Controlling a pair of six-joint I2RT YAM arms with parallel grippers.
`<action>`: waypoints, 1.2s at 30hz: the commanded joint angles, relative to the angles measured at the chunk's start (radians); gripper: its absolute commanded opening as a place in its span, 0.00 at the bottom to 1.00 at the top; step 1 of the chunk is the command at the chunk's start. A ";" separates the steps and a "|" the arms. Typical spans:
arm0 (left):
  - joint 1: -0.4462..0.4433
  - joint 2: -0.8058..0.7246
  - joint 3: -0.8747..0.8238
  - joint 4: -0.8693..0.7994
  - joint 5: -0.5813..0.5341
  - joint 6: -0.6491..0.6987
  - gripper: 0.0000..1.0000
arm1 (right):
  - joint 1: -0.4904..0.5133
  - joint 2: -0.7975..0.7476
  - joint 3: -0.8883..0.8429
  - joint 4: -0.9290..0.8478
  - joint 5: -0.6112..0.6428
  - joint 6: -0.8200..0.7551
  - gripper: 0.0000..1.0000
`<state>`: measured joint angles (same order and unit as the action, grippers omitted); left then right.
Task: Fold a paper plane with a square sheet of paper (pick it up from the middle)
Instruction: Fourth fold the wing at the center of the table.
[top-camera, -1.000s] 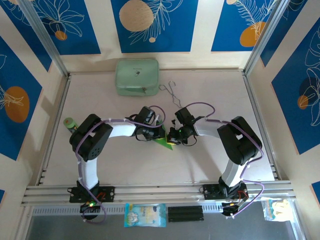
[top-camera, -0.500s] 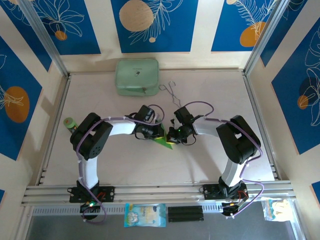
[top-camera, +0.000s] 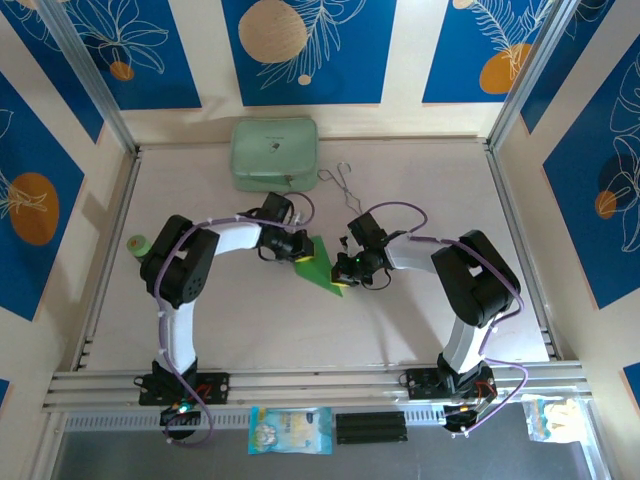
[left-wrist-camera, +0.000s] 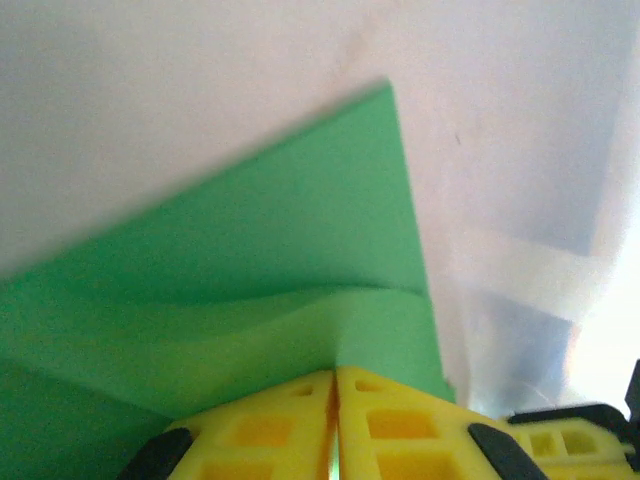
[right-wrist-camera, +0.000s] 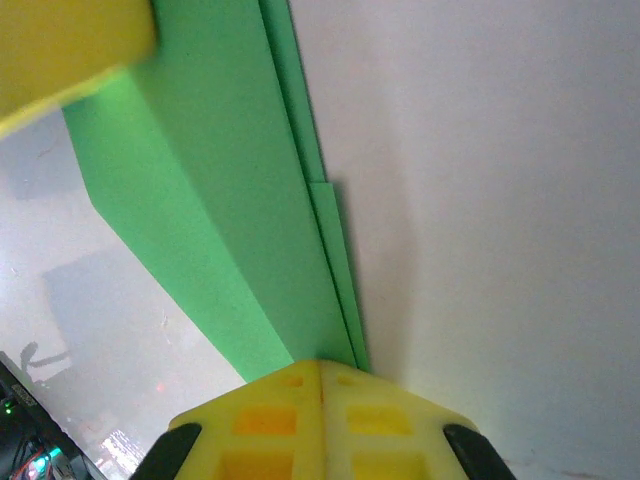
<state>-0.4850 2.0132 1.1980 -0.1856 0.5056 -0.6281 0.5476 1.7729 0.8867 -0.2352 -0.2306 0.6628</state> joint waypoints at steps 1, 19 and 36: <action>0.087 0.051 0.010 -0.067 -0.261 0.069 0.13 | -0.001 0.066 -0.097 -0.236 0.188 0.003 0.01; 0.188 0.080 0.140 -0.135 -0.285 0.147 0.15 | 0.002 0.031 -0.097 -0.216 0.153 0.012 0.01; 0.183 -0.341 -0.053 -0.023 -0.133 -0.037 0.47 | 0.043 -0.197 0.030 -0.053 0.055 0.248 0.19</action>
<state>-0.3023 1.7592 1.2133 -0.2657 0.3305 -0.5797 0.5781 1.6310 0.8814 -0.2974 -0.1925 0.8310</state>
